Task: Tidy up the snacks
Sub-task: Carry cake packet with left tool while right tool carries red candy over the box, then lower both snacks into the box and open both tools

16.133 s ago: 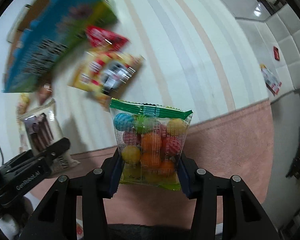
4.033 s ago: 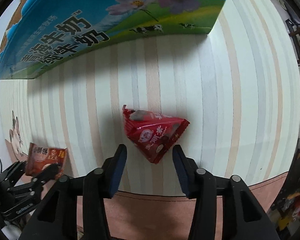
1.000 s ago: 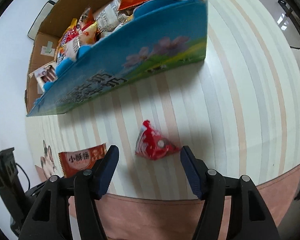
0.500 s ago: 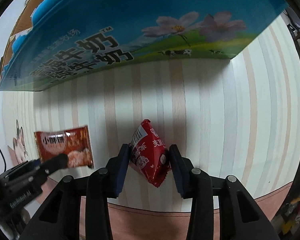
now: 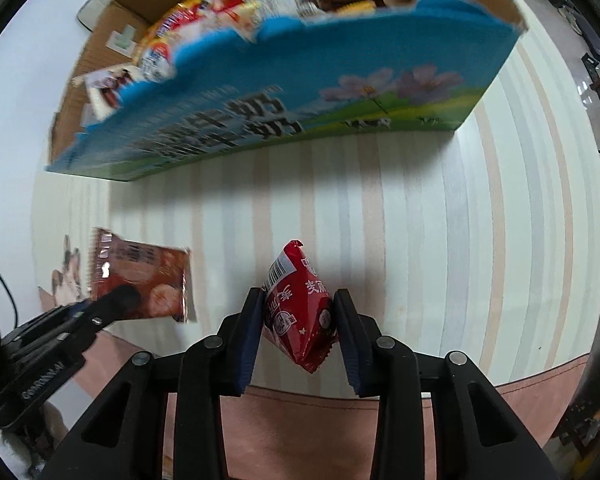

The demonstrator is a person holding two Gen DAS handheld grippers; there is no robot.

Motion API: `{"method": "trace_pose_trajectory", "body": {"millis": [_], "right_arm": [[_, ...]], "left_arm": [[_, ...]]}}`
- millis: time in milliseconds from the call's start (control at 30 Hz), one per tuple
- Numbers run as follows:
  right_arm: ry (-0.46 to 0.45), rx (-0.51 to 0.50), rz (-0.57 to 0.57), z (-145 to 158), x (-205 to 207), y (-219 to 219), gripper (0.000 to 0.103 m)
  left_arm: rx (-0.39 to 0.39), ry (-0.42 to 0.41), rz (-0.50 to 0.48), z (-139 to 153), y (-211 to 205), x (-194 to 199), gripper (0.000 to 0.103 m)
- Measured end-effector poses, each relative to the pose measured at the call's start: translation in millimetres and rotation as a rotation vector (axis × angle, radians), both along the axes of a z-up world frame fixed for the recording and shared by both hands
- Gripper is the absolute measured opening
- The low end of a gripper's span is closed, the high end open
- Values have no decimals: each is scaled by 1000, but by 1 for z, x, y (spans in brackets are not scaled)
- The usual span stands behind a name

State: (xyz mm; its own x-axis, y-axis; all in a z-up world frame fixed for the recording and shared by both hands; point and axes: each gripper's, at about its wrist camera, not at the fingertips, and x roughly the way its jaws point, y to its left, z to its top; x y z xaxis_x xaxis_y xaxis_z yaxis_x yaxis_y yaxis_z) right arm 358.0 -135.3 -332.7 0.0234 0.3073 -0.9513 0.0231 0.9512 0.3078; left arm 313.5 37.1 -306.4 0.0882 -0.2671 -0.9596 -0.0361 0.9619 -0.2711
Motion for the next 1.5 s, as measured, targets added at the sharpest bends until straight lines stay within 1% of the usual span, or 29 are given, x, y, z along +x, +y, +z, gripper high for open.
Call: {"method": "trace_pose_trajectory", "body": {"millis": [200, 300, 433, 533, 633, 667, 767, 867, 933, 1000, 1067, 1200, 1333, 1400, 1500], "right_arm": [[-49, 46, -4, 29, -1, -4, 38], [-78, 67, -7, 46, -2, -7, 38], [-118, 103, -9, 74, -3, -12, 38], [-164, 129, -10, 100, 1, -11, 38], [-220, 144, -6, 130, 14, -12, 38], [-240, 148, -6, 140, 19, -12, 38], [-287, 145, 0, 163, 38, -15, 38], [-308, 140, -5, 173, 61, -21, 38], [-312, 130, -9, 174, 77, -24, 38], [-305, 125, -16, 171, 96, -27, 38], [-292, 114, -25, 163, 118, -31, 38], [-261, 71, -39, 142, 160, -39, 38], [-205, 32, -60, 113, 192, -52, 38], [-175, 33, -72, 100, 200, -59, 38], [-119, 56, -84, 78, 210, -67, 38]], "left_arm": [[-7, -36, -17, 22, -7, -4, 11], [-7, -61, -5, 36, -7, -6, 11], [-33, -106, 7, 62, -14, -6, 11], [-57, -157, 6, 94, -13, -2, 11], [-84, -210, 3, 124, -17, 14, 11], [-87, -234, -7, 136, -19, 22, 11], [-81, -285, -21, 159, -24, 46, 11], [-53, -336, -48, 179, -34, 79, 11], [-41, -354, -67, 184, -41, 99, 11], [-30, -359, -82, 184, -48, 122, 11], [-27, -347, -86, 178, -52, 141, 11], [-18, -292, -101, 152, -66, 192, 11], [0, -232, -118, 122, -79, 231, 11], [28, -215, -128, 107, -87, 246, 11], [48, -187, -148, 90, -98, 258, 11]]}}
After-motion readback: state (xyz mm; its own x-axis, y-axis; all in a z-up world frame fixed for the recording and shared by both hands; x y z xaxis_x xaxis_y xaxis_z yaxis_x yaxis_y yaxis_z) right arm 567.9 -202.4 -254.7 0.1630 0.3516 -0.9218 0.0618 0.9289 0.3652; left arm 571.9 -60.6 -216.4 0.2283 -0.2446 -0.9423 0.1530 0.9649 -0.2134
